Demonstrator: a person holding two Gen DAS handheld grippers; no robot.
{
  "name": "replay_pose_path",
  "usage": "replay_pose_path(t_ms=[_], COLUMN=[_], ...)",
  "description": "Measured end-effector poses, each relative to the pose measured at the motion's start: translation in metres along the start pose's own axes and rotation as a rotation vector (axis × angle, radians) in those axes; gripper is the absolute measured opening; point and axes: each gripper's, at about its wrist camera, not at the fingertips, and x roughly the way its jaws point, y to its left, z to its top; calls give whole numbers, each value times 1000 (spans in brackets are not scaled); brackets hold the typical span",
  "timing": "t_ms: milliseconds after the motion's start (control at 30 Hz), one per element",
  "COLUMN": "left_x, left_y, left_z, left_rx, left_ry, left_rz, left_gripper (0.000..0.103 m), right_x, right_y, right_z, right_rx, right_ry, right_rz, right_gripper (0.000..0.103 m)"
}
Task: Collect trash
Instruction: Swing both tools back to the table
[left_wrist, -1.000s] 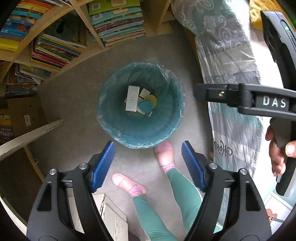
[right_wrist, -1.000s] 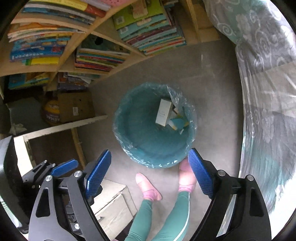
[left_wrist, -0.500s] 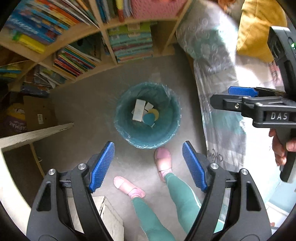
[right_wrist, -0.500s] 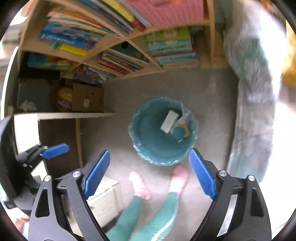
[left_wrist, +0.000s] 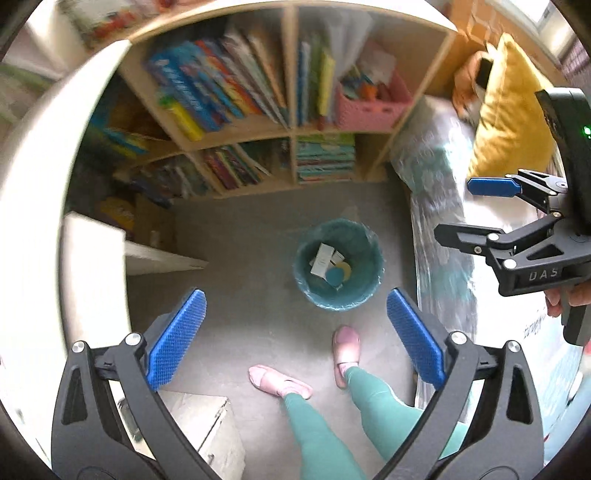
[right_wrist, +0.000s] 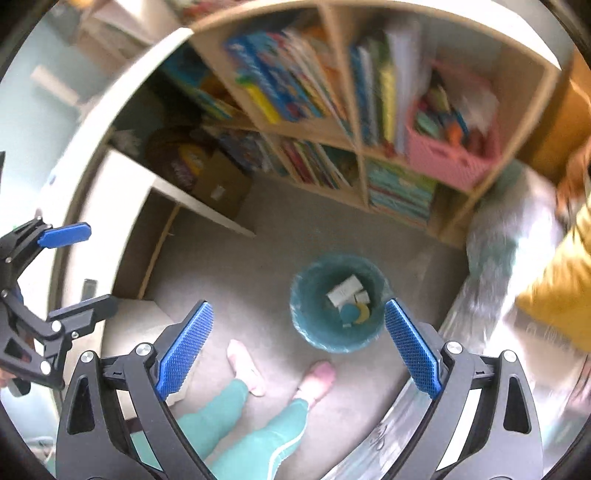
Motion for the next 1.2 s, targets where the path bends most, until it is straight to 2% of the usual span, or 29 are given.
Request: replay_pose_path(t_ms=[233, 400, 667, 900, 1200], left_x=[-57, -88, -122, -138, -149], left_y=[61, 114, 201, 264, 333], left_z=[-34, -68, -130, -185, -240], left_rx=[-141, -261, -481, -630, -741], left_ry=[-78, -125, -177, -197, -202], left_rz=[54, 112, 177, 206, 242], left_gripper=[96, 96, 96, 96, 96], right_x=[-23, -35, -33, -18, 5], right_y=[62, 130, 246, 335, 427], right_z=[36, 66, 106, 113, 113], right_rx=[-112, -288, -473, -618, -728], right_ry=[-15, -64, -78, -71, -46], right_rz=[55, 65, 163, 214, 243], right_gripper=[93, 93, 93, 93, 93])
